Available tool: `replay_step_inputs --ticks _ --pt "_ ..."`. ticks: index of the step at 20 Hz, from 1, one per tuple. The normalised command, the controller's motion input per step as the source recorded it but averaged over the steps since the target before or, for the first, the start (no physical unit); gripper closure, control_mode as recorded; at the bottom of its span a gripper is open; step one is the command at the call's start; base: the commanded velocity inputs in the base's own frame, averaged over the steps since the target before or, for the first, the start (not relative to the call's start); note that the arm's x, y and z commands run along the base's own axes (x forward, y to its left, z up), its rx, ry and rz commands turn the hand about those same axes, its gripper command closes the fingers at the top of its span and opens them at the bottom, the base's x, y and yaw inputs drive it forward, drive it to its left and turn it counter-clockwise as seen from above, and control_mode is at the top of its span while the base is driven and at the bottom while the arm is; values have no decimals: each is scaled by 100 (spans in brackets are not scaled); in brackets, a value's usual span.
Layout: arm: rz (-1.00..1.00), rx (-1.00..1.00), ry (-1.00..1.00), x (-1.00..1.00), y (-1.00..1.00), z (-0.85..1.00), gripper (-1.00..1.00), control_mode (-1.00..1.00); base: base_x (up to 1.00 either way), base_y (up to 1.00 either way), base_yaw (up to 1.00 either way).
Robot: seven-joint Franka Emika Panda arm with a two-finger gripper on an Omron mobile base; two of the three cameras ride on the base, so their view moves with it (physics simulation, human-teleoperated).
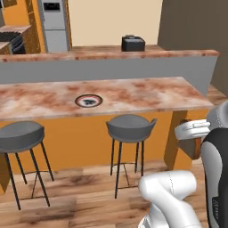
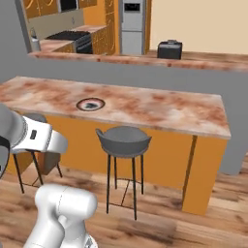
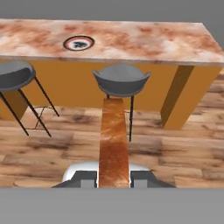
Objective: Start the toaster. Once the lever pops up, take the bread to the plate on the dining counter.
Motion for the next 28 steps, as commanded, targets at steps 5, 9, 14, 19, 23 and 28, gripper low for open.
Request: replay_step_inputs --ticks 5,9,14,19,23,28 --pt "0 0 0 0 0 0 100 100 19 74 -28" --pt "0 0 0 0 0 0 100 100 25 74 -21" --pt "0 0 0 0 0 0 100 100 40 52 -12" --pt "0 0 0 0 0 0 100 100 52 36 -3" --pt "0 0 0 0 0 0 100 100 59 8 -1" --pt "0 0 0 0 0 0 100 100 62 0 0"
